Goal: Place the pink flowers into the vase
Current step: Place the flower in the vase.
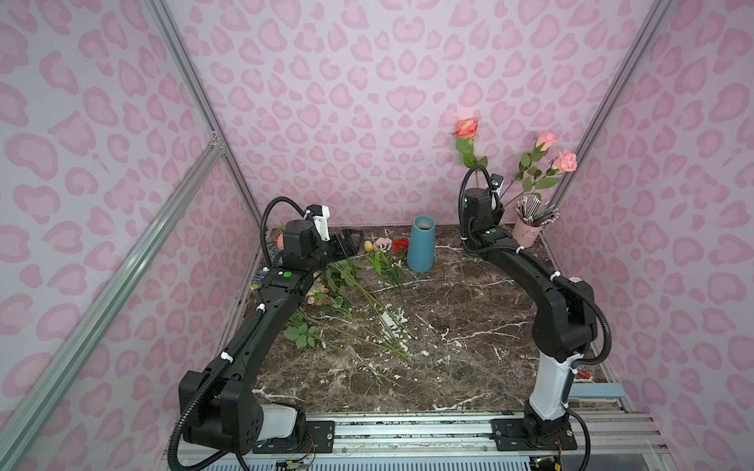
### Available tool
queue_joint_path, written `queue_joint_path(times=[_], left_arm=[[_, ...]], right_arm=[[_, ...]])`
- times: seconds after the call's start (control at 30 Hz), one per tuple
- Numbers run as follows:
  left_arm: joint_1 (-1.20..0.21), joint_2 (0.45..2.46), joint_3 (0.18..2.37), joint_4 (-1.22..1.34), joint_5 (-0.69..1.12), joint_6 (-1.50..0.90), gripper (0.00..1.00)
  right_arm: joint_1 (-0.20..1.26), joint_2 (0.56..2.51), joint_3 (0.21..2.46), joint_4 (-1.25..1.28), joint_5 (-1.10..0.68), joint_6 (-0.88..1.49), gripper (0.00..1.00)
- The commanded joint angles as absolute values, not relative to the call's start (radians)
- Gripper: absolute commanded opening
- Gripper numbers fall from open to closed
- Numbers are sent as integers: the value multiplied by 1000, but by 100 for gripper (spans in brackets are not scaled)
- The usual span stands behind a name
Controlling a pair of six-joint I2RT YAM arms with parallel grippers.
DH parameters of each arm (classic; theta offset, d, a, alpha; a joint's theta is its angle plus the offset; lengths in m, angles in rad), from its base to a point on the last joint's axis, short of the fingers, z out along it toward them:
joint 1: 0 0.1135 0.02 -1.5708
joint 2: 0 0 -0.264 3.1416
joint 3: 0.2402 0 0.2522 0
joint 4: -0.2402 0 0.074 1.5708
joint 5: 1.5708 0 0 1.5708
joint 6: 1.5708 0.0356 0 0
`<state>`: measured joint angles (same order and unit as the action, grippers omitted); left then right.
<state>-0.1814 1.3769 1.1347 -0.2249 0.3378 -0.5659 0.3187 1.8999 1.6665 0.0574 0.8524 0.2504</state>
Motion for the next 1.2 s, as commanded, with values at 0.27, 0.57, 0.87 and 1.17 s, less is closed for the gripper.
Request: queue_joint_path(times=[0.27,0.57,0.87,1.17], left_arm=[[-159,1383,1144,-328,91,-596,84],[-127,1449,1195,-435,45,-680,82],[-125,1459,1186,-447,49,-764,78],[-137,1463,1156,-486,-13,-794,75]], right_arm=[[404,1694,1537,-155,688,360,40],[446,1520,1419,-321,435,373,42],[447,1365,1237,-361,355,373,57],[398,1301,1120,-329,204,418,58]])
